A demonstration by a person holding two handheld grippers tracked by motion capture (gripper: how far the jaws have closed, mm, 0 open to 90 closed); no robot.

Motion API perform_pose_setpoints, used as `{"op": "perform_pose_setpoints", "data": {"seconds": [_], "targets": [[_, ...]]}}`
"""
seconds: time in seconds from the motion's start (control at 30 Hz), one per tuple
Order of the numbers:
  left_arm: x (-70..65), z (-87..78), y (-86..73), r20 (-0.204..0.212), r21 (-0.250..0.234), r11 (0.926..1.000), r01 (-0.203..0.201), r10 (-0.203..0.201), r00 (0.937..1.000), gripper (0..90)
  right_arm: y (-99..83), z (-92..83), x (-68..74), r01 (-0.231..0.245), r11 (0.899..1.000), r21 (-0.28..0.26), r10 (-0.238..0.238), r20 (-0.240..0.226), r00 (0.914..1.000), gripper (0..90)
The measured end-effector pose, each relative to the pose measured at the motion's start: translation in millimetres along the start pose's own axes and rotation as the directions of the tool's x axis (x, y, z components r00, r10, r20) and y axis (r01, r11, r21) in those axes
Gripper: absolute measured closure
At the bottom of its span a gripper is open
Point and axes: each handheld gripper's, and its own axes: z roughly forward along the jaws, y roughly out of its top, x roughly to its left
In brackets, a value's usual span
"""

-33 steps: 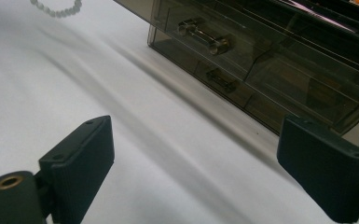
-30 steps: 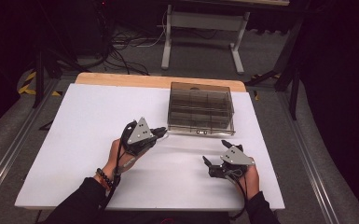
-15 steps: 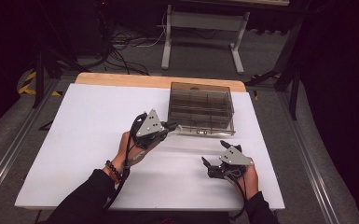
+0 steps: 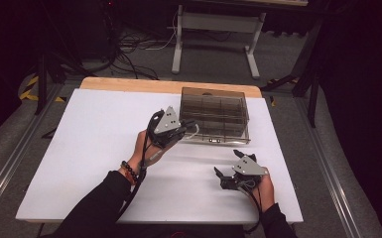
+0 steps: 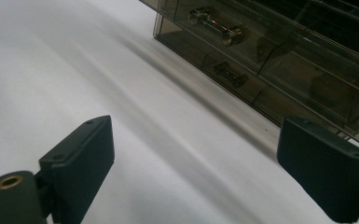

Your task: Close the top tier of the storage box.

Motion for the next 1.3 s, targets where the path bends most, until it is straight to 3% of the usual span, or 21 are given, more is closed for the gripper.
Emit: {"op": "perform_pose_setpoints", "data": {"seconds": [0.57,0.67,0.7,0.77,0.8,0.97,1.03,1.23,1.3], "targets": [[17.8,23.8,1.8,-0.049,0.014,0.999,0.042,-0.041,0.9979,86.0,-1.1,1.3,4.0,0.026,1.0,0.013,-0.026,-0.011,0.9996,11.7],[19.7,24.4,2.2,-0.052,0.012,0.9989,0.045,-0.044,0.9977,86.0,-1.2,1.7,4.0,0.025,1.0,0.015,-0.025,-0.012,0.9996,11.7],[21.4,25.0,2.7,-0.035,0.011,0.9983,0.058,-0.058,0.9977,86.0,-1.4,2.0,4.0,0.026,1.0,0.016,-0.026,-0.013,0.9996,11.7],[21.4,26.3,2.2,-0.032,0.019,0.9982,0.056,-0.056,0.9979,86.0,-1.5,2.3,4.3,0.026,0.999,0.018,-0.026,-0.016,0.9995,11.7],[20.4,30.3,-0.5,-0.022,0.048,0.9972,0.057,-0.056,0.9982,85.9,-1.4,2.4,4.4,0.029,0.999,0.018,-0.029,-0.016,0.9995,11.7],[19.3,36.2,-8.1,0.014,0.062,0.9948,0.08,-0.081,0.9966,85.8,-1.5,2.2,4.4,0.029,0.999,0.018,-0.028,-0.013,0.9995,11.7],[18.3,38.6,-9.9,0.006,0.084,0.9943,0.066,-0.067,0.9977,85.7,-1.5,1.9,4.4,0.031,0.999,0.02,-0.031,-0.018,0.9994,11.7],[18.3,42.5,-17.0,-0.01,0.1,0.9908,0.091,-0.091,0.9958,83.9,-1.5,2.4,5.1,0.035,0.999,0.021,-0.034,-0.019,0.9992,11.7],[17.8,43.4,-18.0,-0.023,0.11,0.9906,0.082,-0.079,0.9966,79.3,-1.5,2.5,5.1,0.034,0.999,0.021,-0.034,-0.019,0.9992,11.7]]}}
